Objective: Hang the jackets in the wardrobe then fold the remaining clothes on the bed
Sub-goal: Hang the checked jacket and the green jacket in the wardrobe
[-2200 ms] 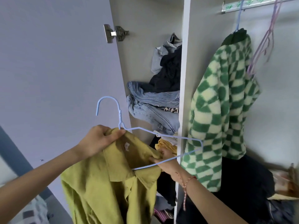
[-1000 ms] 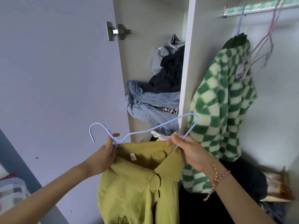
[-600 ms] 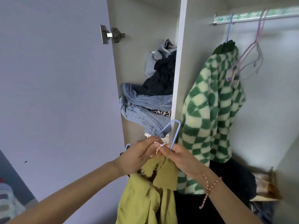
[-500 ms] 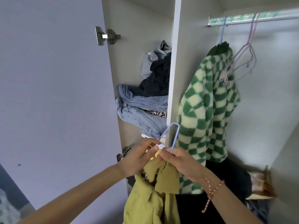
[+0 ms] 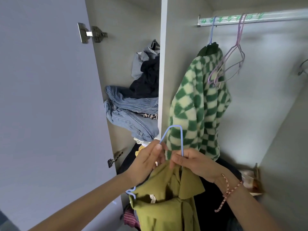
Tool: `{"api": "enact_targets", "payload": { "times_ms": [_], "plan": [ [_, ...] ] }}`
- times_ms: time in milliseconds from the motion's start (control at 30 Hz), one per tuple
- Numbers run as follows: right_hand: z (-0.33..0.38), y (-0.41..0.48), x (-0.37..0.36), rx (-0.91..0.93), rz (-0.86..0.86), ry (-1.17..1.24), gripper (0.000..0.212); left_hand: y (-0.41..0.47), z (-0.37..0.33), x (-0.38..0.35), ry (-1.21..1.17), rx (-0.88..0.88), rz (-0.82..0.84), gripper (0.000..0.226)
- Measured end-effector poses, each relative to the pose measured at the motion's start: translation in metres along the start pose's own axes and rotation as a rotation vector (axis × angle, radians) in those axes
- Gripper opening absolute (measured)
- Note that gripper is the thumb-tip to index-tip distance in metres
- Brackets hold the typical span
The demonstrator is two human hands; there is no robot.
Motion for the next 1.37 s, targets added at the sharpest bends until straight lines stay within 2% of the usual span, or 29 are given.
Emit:
{"api": "enact_targets", "payload": {
  "times_ms": [67,167,267,334,467,501,634,734,801,1068,1201,1368],
  "plan": [
    [-0.006,-0.001,0.002,-0.014,-0.036,-0.001,0.029,0.001,-0.009,-0.002,0.008,-0.04,-0.048,0.042],
    [-0.019,-0.001,0.001,-0.06,-0.114,0.02,0.031,-0.001,-0.017,-0.003,-0.041,-0.047,-0.15,0.044],
    [-0.025,-0.002,0.003,-0.078,-0.153,0.095,0.026,-0.006,-0.009,-0.016,-0.349,0.117,-0.1,0.044],
    [-0.035,-0.004,0.011,-0.175,-0.169,0.155,0.014,-0.014,0.001,-0.023,-0.427,0.249,-0.008,0.047],
    [-0.063,-0.011,0.001,-0.387,0.067,0.472,0.045,-0.03,0.018,-0.033,-0.29,0.362,0.138,0.055],
    [-0.069,-0.011,-0.003,-0.418,0.07,0.542,0.046,-0.033,0.021,-0.037,-0.257,0.359,0.177,0.059],
    [-0.096,-0.011,-0.009,-0.591,-0.129,0.76,0.041,-0.046,0.036,-0.046,-0.021,0.282,0.269,0.054],
    [-0.115,-0.007,-0.011,-0.676,-0.256,0.885,0.035,-0.051,0.047,-0.046,0.05,0.357,0.299,0.052],
    [-0.123,-0.005,-0.016,-0.709,-0.265,0.914,0.034,-0.053,0.051,-0.045,0.082,0.398,0.321,0.047],
    [-0.136,-0.016,-0.04,-0.677,-0.161,1.055,0.032,-0.074,0.086,-0.048,0.213,0.561,0.467,0.047],
    [-0.14,-0.02,-0.046,-0.628,-0.131,0.934,0.018,-0.083,0.1,-0.055,0.222,0.636,0.549,0.049],
    [-0.143,-0.019,-0.05,-0.527,-0.074,0.952,0.064,-0.084,0.102,-0.054,0.186,0.697,0.575,0.047]
  ]
}}
Point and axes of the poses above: each hand's wrist, its own y-axis towards the middle knuckle, its own x-axis out of the back of the hand, z = x × y, the point moved 7 cm from there along y, towards the middle knuckle, and after that the axes turned 3 degrees about -z, right-handed, at the moved point
